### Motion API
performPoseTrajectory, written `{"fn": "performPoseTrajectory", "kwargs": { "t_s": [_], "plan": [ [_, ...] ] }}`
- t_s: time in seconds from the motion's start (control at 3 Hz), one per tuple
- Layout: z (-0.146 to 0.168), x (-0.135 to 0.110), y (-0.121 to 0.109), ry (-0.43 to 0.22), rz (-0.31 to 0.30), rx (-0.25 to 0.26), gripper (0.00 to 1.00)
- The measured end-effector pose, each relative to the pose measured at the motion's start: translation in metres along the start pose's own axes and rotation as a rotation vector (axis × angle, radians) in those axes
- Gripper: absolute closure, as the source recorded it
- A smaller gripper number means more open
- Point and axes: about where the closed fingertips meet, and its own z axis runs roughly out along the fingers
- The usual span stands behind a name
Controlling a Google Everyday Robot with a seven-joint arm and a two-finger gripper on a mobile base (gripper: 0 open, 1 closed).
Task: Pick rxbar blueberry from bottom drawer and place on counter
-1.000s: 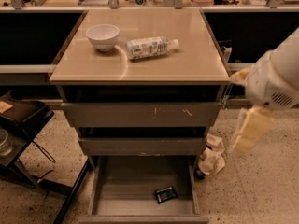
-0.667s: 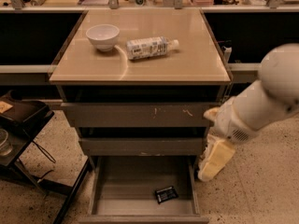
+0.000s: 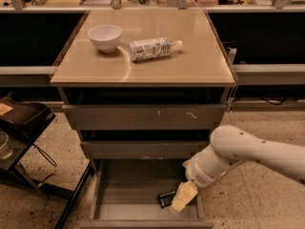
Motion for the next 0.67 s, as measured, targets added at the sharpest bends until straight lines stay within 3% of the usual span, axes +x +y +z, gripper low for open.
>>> {"fn": "performPoseTrajectory", "kwargs": {
  "t_s": [0.33, 0.67],
  "plan": [
    [0.0358, 0.0054, -0.0131, -0.044, 0.038, -0.007, 0.0],
    [0.0358, 0.0054, -0.0131, -0.044, 0.038, -0.007, 0.0]
  ]
}}
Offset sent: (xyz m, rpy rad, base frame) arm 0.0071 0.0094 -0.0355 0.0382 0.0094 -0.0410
